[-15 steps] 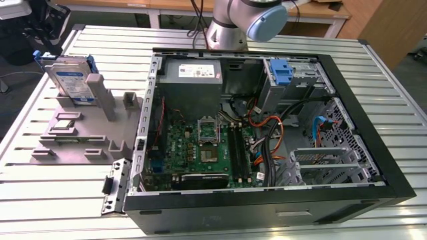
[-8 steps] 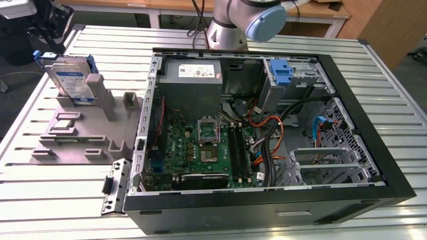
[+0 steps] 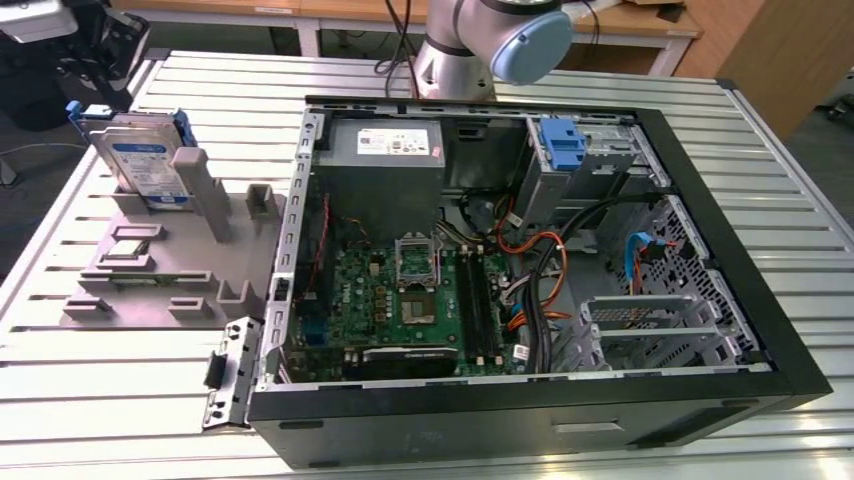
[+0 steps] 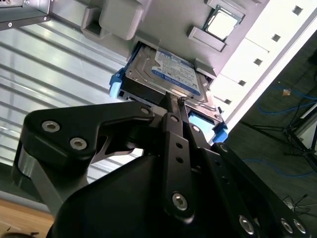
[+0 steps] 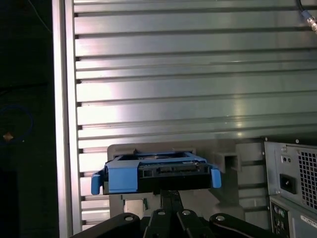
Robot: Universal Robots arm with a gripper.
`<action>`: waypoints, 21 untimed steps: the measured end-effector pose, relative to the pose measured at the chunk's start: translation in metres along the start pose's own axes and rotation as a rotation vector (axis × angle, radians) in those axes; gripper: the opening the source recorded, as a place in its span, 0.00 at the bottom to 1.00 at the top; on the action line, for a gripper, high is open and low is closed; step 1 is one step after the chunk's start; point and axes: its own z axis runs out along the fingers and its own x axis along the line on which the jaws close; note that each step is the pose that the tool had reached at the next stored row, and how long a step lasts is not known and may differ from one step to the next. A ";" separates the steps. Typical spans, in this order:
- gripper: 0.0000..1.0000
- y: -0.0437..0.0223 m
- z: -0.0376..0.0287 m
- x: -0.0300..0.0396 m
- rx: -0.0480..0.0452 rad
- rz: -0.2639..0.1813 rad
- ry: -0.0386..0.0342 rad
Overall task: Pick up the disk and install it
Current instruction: 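Reach for the disk, then pick up the disk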
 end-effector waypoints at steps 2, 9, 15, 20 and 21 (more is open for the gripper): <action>0.11 0.0024 0.0005 0.0002 0.0026 0.000 -0.0003; 0.11 0.0046 0.0032 0.0005 0.0127 -0.001 -0.0010; 0.11 0.0046 0.0032 0.0005 0.0180 -0.001 -0.0015; 0.11 0.0046 0.0032 0.0005 0.0187 -0.001 -0.0016; 0.11 0.0046 0.0032 0.0005 0.0188 -0.001 -0.0016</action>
